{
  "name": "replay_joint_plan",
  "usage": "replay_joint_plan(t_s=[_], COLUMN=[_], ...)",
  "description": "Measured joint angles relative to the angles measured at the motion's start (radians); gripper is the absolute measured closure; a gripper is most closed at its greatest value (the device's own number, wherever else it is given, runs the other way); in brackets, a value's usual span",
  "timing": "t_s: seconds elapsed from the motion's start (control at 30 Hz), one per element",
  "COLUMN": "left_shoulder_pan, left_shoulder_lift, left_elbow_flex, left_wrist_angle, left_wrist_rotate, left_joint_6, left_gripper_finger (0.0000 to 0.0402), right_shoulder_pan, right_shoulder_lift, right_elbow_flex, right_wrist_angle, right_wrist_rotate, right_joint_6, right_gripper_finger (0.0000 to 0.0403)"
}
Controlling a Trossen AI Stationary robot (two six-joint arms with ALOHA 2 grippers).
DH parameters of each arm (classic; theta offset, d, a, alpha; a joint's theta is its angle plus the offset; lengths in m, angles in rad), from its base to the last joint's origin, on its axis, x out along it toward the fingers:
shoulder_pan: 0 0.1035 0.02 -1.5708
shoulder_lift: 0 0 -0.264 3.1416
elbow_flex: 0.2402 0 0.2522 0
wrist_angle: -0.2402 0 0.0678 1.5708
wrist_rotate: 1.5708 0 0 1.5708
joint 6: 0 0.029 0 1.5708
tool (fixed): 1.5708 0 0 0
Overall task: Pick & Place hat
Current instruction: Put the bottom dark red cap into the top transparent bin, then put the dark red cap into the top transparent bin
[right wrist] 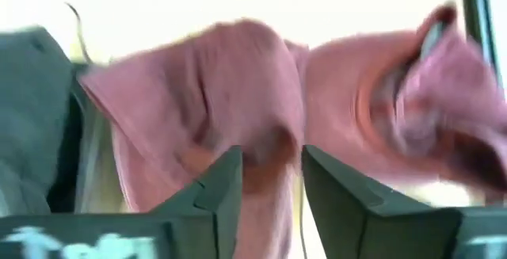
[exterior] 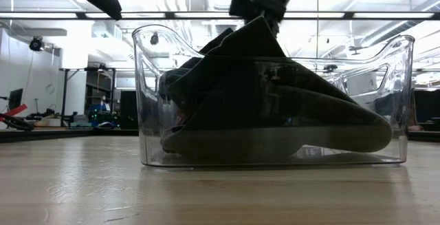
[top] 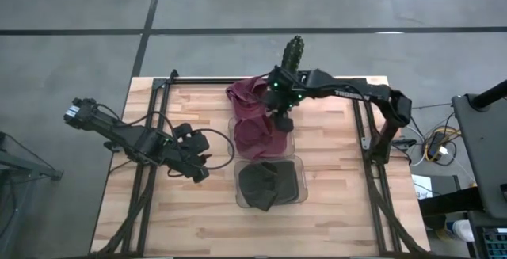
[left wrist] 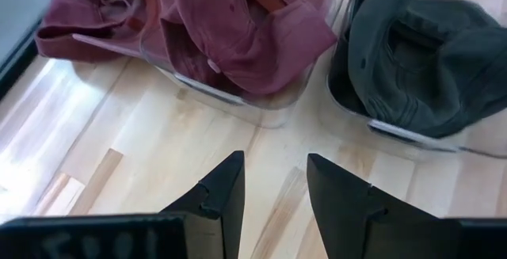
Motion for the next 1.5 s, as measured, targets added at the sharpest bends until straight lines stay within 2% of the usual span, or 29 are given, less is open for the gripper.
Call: replay_joint_plan(t_s=[0.07,0.23,0.37,0.9,1.27,1.4,1.5], left_shoulder_pan=[0.000,0.000,0.000,0.000,0.000,0.001,0.003], left_shoulder_lift=[0.000,0.000,0.000,0.000,0.000,0.000,0.000], left_elbow_flex=[0.000,0.000,0.000,0.000,0.000,0.000,0.000], left_wrist_angle=[0.003,0.017,0.019,0.021,0.020,0.017,0.015], left_wrist_rotate=[-0.024,-0.048,-0.048,-0.059,-0.076,-0.129,-0.199], left_joint_6=[0.000,0.001,0.001,0.004,0.021,0.058,0.081], left_gripper_finger=[0.0271,0.0271,0.0271,0.0271,0.0271,0.0271,0.0271], right_shoulder_pan=[0.026,0.060,0.051,0.048,0.051,0.051,0.038], right_shoulder_lift=[-0.003,0.028,0.072,0.173,0.043,-0.018,-0.041], right_elbow_flex=[0.000,0.000,0.000,-0.003,-0.003,-0.003,-0.003], right_wrist_angle=[0.050,0.155,0.190,0.193,0.142,0.162,0.207], right_wrist_rotate=[0.009,0.120,0.125,0.123,0.122,0.124,0.170], right_joint_6=[-0.001,-0.016,-0.013,0.013,0.016,0.029,0.087], right_gripper_finger=[0.0288,0.0348,0.0388,0.0394,0.0394,0.0394,0.0394])
